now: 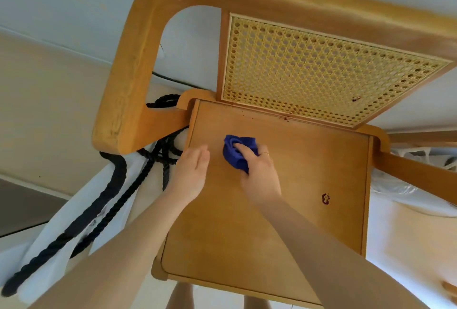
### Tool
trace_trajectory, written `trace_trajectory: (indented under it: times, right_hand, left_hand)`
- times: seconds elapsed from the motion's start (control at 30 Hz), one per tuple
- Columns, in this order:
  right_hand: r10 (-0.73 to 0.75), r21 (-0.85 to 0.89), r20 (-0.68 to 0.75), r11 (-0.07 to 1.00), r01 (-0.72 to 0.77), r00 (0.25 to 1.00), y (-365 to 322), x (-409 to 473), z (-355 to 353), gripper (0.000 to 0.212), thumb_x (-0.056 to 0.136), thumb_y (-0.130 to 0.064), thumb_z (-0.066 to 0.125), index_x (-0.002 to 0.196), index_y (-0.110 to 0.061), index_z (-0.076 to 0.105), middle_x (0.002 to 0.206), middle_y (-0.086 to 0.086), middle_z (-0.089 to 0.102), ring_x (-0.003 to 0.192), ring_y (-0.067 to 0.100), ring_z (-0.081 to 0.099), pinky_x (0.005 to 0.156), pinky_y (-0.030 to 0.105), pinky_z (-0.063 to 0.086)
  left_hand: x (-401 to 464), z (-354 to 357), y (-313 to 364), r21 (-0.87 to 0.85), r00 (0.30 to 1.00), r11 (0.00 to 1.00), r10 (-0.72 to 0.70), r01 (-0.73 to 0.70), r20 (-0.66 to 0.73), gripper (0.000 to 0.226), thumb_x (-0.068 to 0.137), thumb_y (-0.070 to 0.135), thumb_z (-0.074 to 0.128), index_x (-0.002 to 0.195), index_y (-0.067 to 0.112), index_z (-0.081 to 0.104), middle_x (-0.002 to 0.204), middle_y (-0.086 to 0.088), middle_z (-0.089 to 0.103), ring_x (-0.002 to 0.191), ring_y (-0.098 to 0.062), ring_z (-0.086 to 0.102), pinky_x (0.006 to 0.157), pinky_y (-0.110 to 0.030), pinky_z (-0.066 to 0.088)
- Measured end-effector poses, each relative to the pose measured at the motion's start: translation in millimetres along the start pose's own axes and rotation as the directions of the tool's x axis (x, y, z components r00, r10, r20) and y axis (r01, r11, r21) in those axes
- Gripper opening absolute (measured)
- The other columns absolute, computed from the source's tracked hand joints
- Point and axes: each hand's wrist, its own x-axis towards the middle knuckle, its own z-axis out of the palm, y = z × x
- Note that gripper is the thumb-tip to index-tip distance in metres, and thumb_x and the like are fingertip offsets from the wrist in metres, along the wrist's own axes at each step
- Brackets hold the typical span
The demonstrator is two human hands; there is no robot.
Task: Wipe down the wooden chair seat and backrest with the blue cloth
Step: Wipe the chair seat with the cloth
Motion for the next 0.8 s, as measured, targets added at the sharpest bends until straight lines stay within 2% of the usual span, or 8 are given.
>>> trace_trajectory:
  times: [0.07,0.17,0.27,0.33,0.43,0.53,0.63,0.8]
  right_hand:
    - [-0.008,-0.096,0.011,0.995,0.009,1.0,3,14,-5,0.066,0.086,-0.001,0.05,0.143,-0.031,0.034,0.142,0.007,0.031,0.119,0.029,0.044,0.087,0.036,0.05]
    - [-0.174,-0.278,0.095,0.941,0.194,0.98,-10,37,-1,0.064,0.089,-0.005,0.049,0.144,-0.033,0.031,0.143,0.008,0.027,0.121,0.03,0.038,0.085,0.04,0.05]
    - [-0.285,-0.394,0.209,0.851,0.347,0.936,-28,62,17,0.061,0.093,-0.009,0.045,0.145,-0.033,0.025,0.143,0.011,0.024,0.122,0.033,0.034,0.084,0.041,0.046]
    - [-0.29,-0.462,0.273,0.796,0.39,0.917,-36,78,30,0.06,0.095,-0.012,0.044,0.146,-0.034,0.022,0.144,0.012,0.022,0.124,0.034,0.033,0.087,0.042,0.045]
    - [-0.261,-0.504,0.293,0.775,0.381,0.92,-38,95,42,0.061,0.096,-0.013,0.042,0.147,-0.035,0.017,0.145,0.013,0.021,0.123,0.034,0.034,0.088,0.041,0.045]
    - [-0.186,-0.519,0.161,0.82,0.243,0.969,-41,114,40,0.063,0.096,-0.009,0.039,0.148,-0.034,0.014,0.145,0.015,0.023,0.119,0.036,0.039,0.082,0.041,0.048]
    - [-0.113,-0.519,0.069,0.845,0.132,0.991,-46,131,38,0.062,0.096,-0.008,0.037,0.149,-0.032,0.015,0.149,0.017,0.019,0.121,0.037,0.039,0.084,0.042,0.048]
    - [-0.127,-0.472,0.223,0.854,0.221,0.966,-42,77,59,0.067,0.092,-0.016,0.048,0.148,-0.034,0.014,0.136,0.014,0.029,0.108,0.033,0.045,0.075,0.04,0.05]
  left_hand:
    - [15,-1,-19,0.237,0.993,0.971,0.006,0.023,-0.121,0.06,0.097,0.029,0.042,0.148,0.014,0.013,0.154,-0.01,0.015,0.141,-0.025,0.014,0.112,-0.037,0.018]
    - [42,1,-36,0.277,0.996,0.959,-0.046,0.066,-0.077,0.092,0.088,0.03,0.061,0.148,0.011,-0.006,0.156,-0.011,0.002,0.142,-0.026,0.009,0.114,-0.039,0.019]
    - [62,4,-52,0.313,0.999,0.949,-0.038,0.03,0.021,0.114,0.073,0.034,0.076,0.148,0.012,-0.007,0.153,-0.009,0.018,0.135,-0.026,0.029,0.106,-0.039,0.035]
    - [70,3,-61,0.29,0.996,0.956,-0.055,0.034,0.067,0.114,0.068,0.036,0.08,0.149,0.015,0.002,0.148,-0.008,0.03,0.127,-0.025,0.041,0.1,-0.038,0.04]
    - [73,1,-65,0.304,0.993,0.952,-0.057,0.022,0.104,0.112,0.07,0.039,0.077,0.149,0.02,0.001,0.148,-0.007,0.03,0.125,-0.025,0.043,0.097,-0.038,0.042]
    - [69,-2,-61,0.307,0.988,0.951,-0.084,0.041,0.128,0.117,0.074,0.039,0.074,0.144,0.027,-0.02,0.151,-0.008,0.025,0.126,-0.026,0.043,0.095,-0.038,0.043]
    - [67,-2,-61,0.388,0.992,0.921,-0.085,0.043,0.092,0.118,0.074,0.045,0.071,0.143,0.028,-0.023,0.146,-0.008,0.033,0.118,-0.025,0.05,0.087,-0.037,0.048]
    - [67,-2,-67,0.345,0.996,0.938,-0.065,0.038,0.066,0.118,0.072,0.043,0.074,0.144,0.029,-0.018,0.128,-0.01,0.055,0.102,-0.026,0.059,0.082,-0.04,0.05]
